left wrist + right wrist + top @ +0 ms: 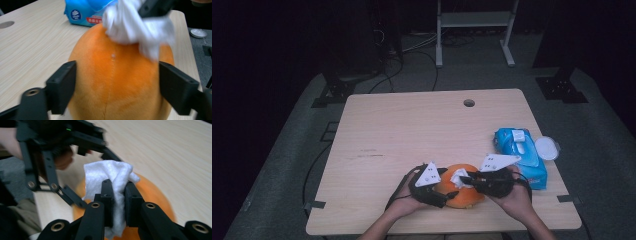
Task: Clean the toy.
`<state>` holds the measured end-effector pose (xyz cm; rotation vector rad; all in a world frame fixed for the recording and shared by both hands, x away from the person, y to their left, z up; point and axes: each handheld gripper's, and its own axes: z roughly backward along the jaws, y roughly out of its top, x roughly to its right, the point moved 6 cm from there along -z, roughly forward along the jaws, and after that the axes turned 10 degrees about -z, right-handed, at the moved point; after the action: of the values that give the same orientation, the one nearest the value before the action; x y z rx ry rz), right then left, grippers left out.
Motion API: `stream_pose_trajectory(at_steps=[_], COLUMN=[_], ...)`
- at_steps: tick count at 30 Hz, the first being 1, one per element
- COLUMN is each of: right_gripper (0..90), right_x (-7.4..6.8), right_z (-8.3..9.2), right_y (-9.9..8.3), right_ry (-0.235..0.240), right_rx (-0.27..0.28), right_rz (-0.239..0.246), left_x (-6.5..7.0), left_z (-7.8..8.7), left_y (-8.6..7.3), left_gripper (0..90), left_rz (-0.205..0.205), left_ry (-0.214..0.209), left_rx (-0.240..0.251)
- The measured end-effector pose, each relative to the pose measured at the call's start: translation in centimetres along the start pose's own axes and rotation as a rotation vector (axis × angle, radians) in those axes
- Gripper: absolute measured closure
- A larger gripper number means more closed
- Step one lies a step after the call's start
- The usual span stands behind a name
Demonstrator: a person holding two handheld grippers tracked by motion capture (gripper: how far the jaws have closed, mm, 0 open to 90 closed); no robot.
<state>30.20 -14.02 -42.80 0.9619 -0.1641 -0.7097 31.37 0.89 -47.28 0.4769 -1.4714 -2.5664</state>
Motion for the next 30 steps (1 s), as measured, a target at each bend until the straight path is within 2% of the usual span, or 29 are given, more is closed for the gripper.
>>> stream_pose_trajectory(at_steps=[4,6,9,12,14,17,18,21,23,24,25,26,29,30], right_gripper=[78.9,79.0,79.1,79.0,79.1,79.1,79.2,79.2,79.2,79.2,79.1,79.0,78.9,78.9], right_x=[2.3,2.7,1.8,0.5,0.2,1.3,2.2,3.1,2.8,2.5,1.6,1.0,0.2,0.2], right_z=[1.1,1.4,1.4,0.9,0.8,1.0,1.3,1.7,1.6,1.5,1.0,0.6,0.0,-0.1], right_y=[-0.5,-0.7,-0.3,0.1,0.2,0.0,-0.3,-0.9,-1.0,-0.9,-0.6,-0.5,-0.4,-0.3], right_ry=[-0.036,-0.049,-0.03,-0.002,-0.009,-0.038,-0.044,-0.048,-0.02,-0.01,0.03,0.041,0.043,0.036], right_rx=[0.015,0.015,0.019,0.021,0.016,0.015,0.014,0.006,0.008,0.006,0.01,0.008,0.001,0.0], right_rz=[-0.068,-0.079,-0.053,-0.023,-0.005,-0.012,-0.048,-0.085,-0.09,-0.078,-0.066,-0.053,-0.017,-0.009], left_x=[-0.7,-0.8,-0.9,-1.3,-1.5,-1.7,-1.7,-1.7,-1.7,-1.6,-1.5,-1.5,-1.2,-1.2], left_z=[0.6,0.6,0.7,0.9,1.1,1.3,1.3,1.2,1.1,1.0,0.9,0.8,0.6,0.7], left_y=[-0.4,-0.5,-0.5,-0.8,-1.0,-1.2,-1.2,-1.4,-1.3,-0.9,-0.7,-0.6,-0.5,-0.7], left_gripper=[26.6,27.1,27.3,27.4,27.7,27.7,27.6,26.2,21.9,19.0,12.4,9.2,8.2,11.8], left_rz=[0.027,0.045,0.046,0.073,0.08,0.087,0.09,0.109,0.115,0.109,0.099,0.088,0.081,0.082], left_ry=[-0.001,-0.001,0.009,0.012,0.008,0.01,0.008,-0.009,-0.034,-0.041,-0.037,-0.035,-0.037,-0.037], left_rx=[-0.007,-0.006,-0.022,-0.027,-0.024,-0.024,-0.02,-0.007,-0.001,0.015,0.02,0.024,0.026,0.02])
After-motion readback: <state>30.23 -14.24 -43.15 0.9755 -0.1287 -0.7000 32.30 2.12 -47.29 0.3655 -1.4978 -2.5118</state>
